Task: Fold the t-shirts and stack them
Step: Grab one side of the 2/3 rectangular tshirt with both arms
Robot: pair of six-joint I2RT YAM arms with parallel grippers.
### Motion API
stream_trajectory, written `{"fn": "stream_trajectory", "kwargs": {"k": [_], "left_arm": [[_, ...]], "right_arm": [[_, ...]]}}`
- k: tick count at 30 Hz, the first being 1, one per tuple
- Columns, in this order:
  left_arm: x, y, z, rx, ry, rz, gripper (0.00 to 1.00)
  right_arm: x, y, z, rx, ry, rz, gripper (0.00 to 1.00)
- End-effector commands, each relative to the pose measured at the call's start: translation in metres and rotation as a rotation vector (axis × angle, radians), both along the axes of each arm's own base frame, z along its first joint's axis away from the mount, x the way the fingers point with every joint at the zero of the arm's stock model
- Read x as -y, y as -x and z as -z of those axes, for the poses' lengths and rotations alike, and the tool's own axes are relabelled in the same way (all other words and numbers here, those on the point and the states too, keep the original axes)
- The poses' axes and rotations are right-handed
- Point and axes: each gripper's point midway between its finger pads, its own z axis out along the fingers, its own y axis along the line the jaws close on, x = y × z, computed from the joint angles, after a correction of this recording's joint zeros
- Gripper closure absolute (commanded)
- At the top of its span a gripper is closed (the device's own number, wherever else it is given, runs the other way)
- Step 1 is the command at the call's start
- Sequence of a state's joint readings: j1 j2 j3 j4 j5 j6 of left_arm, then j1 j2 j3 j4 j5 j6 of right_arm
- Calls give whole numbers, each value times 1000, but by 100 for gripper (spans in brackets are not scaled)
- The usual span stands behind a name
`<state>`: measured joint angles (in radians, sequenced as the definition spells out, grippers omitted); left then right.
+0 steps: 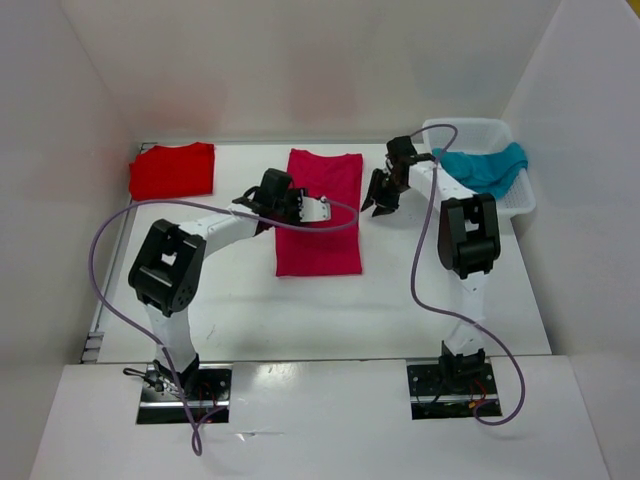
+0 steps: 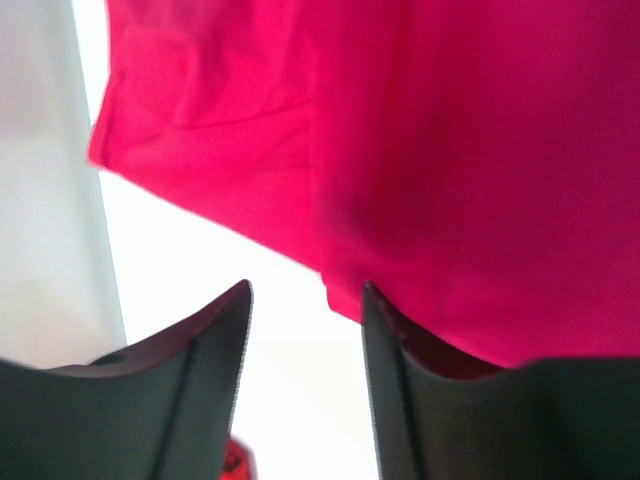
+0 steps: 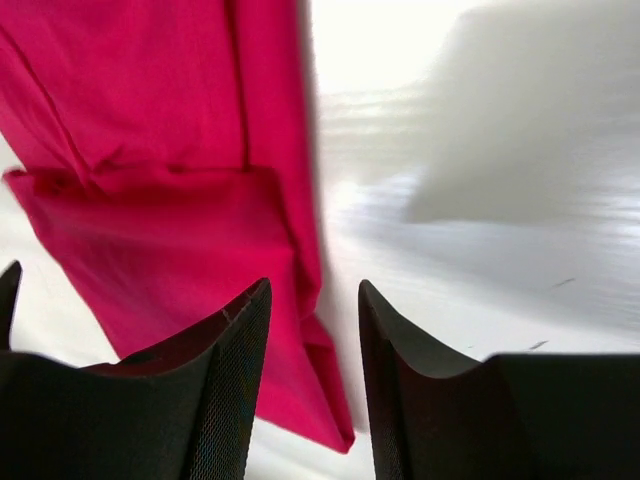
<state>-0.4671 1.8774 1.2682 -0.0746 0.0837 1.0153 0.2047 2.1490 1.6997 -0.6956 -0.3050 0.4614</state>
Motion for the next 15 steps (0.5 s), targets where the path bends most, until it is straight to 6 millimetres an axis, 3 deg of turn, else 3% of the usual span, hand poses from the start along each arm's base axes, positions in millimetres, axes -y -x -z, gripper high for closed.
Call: {"fn": "stream_trajectory", "kwargs": {"k": [1,3,6,8,11,12,14,15], "left_arm": [[-16,-29,-17,84,38,-112,40],[-36,-41,-38,127,69,-194,33],[-59,-47,-69,152,93,-258,31],[-71,-33,-74,100,90,-265,31],[-79,-1,-67,8,58,-253,31],[-80,10,-60,-28,52,-242,31],[-84,38,-42,-127,59,-263,28],[-82,50,-35,-193,102,-299,26]], "right_arm": [[14,-34,-52,172,31,50,54],[11,-31,-72,233,35,38,56],[-13,-12,-80,262,18,-41,67],[-36,0,-82,262,-2,-106,74],[-39,12,-59,183,3,-96,77],[-39,15,-55,163,-2,-78,72],[-36,18,-53,178,5,-72,49],[-37,15,-54,187,-2,-64,47]]}}
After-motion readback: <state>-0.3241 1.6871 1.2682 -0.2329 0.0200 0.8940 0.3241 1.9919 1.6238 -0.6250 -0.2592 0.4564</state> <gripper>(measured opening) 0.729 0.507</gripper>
